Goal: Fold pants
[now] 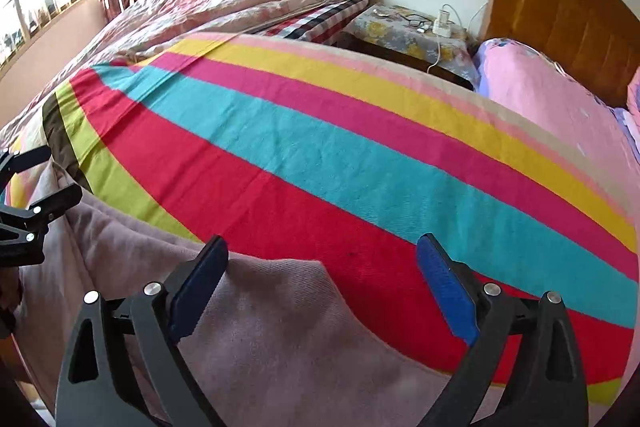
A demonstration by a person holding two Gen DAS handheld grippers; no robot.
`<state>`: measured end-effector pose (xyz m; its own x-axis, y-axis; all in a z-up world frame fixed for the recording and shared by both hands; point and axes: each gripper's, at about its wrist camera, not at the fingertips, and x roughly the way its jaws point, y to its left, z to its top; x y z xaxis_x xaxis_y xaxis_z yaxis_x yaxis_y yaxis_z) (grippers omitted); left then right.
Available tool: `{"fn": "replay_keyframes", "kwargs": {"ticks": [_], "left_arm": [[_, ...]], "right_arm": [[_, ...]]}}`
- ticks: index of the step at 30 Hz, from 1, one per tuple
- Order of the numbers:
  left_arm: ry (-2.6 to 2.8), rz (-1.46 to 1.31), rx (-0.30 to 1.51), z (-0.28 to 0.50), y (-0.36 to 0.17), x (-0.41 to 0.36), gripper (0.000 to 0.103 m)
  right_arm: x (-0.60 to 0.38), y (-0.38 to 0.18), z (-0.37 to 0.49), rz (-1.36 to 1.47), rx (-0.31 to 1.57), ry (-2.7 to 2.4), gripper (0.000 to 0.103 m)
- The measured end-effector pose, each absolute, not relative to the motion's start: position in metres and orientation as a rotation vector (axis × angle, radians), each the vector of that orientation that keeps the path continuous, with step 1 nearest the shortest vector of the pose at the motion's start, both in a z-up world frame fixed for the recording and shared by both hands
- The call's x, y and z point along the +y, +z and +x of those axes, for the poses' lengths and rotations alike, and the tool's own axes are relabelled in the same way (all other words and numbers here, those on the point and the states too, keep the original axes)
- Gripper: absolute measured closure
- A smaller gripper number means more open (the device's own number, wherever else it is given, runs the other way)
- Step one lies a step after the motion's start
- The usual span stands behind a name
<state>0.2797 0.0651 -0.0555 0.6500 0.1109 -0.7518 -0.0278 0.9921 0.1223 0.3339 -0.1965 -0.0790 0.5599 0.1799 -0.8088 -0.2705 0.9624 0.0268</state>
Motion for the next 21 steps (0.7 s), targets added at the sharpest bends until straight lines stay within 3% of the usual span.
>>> {"fn": "replay_keyframes", "kwargs": {"ticks": [5,10,14,21], "left_arm": [[0.026,0.123,0.777,0.212,-0.024,0.071,0.001],[-0.016,0.211,0.793,0.150,-0.050,0.065,0.001],[-0.006,0.241,0.828,0.139,-0.089,0.071,0.001],[-0.006,0.190,0.786,0.122,-0.061,0.073,0.001]], "right_arm": [[-0.209,-0.048,0.256,-0.100,0.904,0.296,0.010],[-0.221,-0.063,0.167,-0.112,0.949,0.278,0.009],[-0.244,-0.098,0.128,-0.095,1.019,0.173,0.008],[-0.288,-0.079,0.081,0.045,0.929,0.083,0.007]]}}
